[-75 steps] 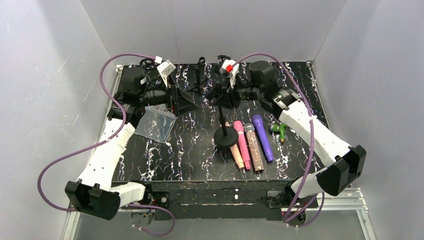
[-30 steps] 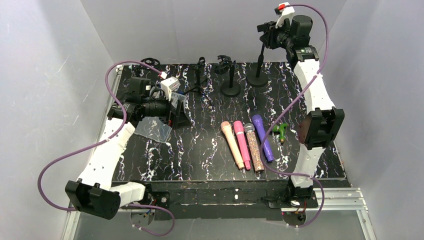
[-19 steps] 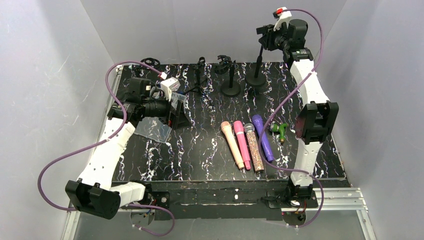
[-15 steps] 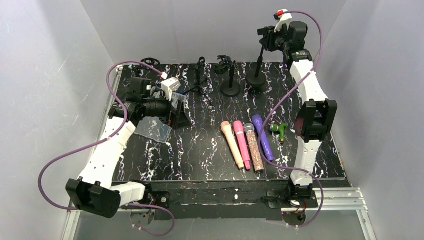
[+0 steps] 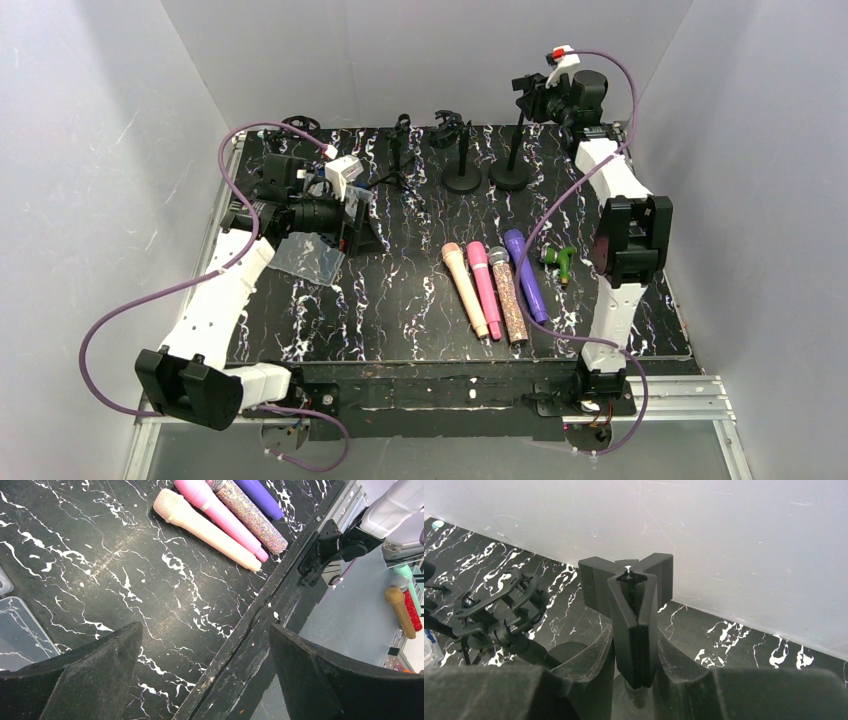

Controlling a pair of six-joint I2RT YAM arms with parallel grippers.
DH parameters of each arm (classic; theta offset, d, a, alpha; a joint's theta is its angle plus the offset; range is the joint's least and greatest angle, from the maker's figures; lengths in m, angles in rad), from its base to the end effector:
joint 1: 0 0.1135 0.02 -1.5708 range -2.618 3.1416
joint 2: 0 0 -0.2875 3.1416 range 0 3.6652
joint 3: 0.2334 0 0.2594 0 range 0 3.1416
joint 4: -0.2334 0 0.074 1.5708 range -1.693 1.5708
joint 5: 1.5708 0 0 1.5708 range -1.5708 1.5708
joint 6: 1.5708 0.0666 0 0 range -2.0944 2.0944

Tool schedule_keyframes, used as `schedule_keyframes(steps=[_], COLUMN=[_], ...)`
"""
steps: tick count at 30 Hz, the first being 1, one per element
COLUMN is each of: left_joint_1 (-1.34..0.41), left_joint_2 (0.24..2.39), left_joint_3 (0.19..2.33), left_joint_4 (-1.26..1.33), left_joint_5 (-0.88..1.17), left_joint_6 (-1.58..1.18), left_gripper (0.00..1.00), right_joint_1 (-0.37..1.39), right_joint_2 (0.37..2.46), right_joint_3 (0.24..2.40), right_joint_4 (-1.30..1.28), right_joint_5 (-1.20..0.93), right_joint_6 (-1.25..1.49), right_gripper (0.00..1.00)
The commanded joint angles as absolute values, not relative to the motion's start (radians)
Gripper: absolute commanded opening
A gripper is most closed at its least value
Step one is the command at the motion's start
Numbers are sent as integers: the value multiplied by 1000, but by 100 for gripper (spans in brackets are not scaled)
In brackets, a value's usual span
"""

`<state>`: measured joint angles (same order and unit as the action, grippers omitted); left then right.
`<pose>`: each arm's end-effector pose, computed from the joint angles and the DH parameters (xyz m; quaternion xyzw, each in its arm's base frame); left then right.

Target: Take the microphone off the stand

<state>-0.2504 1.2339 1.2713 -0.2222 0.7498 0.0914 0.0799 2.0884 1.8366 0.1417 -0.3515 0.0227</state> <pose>0.2751 -0.1172 0.4317 0.3523 0.6657 -0.3280 0.5702 0.5537 0.0673 0.3436 -0.1376 0.7298 0.1638 0.6493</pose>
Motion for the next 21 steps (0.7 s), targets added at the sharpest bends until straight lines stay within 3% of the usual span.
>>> schedule_keyframes(steps=[1, 10, 21], left_joint_1=[-245, -245, -245], left_joint_2=[1240, 1232, 1219], left_joint_3=[1269, 1270, 1264], left_joint_4=[-259, -252, -241], left_joint_5=[807, 817, 825], left_joint_6=[84, 75, 58], left_gripper=[98, 98, 98], right_joint_1=[88, 94, 94], right_joint_2=[2024, 1904, 1937], right_joint_3=[1741, 1523, 1480], right_joint_4=[216, 313, 329], right_joint_5=[-343, -317, -322], right_joint_6=[-12, -92, -95], right_gripper=[1, 1, 1])
